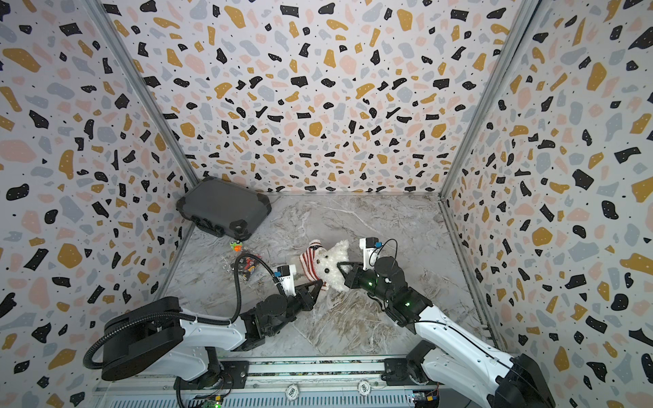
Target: Dress the teddy bear
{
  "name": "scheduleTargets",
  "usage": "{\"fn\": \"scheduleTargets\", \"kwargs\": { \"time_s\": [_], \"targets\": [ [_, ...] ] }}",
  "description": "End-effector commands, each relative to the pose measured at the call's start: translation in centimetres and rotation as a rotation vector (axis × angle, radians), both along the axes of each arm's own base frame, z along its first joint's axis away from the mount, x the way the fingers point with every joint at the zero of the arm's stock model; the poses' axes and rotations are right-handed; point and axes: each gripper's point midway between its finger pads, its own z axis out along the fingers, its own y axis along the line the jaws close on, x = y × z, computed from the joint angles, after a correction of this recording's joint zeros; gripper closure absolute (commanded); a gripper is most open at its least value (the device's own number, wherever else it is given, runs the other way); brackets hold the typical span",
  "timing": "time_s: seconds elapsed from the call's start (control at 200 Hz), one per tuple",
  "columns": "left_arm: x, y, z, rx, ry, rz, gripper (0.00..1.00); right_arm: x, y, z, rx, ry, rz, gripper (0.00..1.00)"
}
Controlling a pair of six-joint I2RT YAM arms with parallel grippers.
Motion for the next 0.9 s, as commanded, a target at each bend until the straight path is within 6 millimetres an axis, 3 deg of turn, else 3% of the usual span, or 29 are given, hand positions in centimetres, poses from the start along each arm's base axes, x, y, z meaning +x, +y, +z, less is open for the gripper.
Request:
{"fn": "scheduleTargets", "kwargs": {
  "time_s": [0.0,0.15,0.28,0.676,0.891],
  "targets": [
    [0.1,-0.1,1.0,-0.034,-0.013,0.028,0.78,0.0,-0.2,1.9,0.03,-0.065,0.002,1.0],
    [-0.2,0.9,0.2,-0.021,0.006,0.049,0.75,0.1,-0.4,2.1,0.014,-0.081,0.001,1.0],
    [-0.2,1.4,-0.1,-0.005,0.012,0.072,0.65,0.2,-0.5,2.0,0.013,-0.086,-0.002,1.0],
    [0.6,1.2,-0.1,0.019,0.023,0.11,0.69,0.5,-0.5,2.1,0.014,-0.096,-0.004,1.0],
    [1.2,-0.3,0.6,0.038,0.013,0.098,0.66,0.5,-0.4,2.2,0.017,-0.098,-0.005,1.0]
  ]
}}
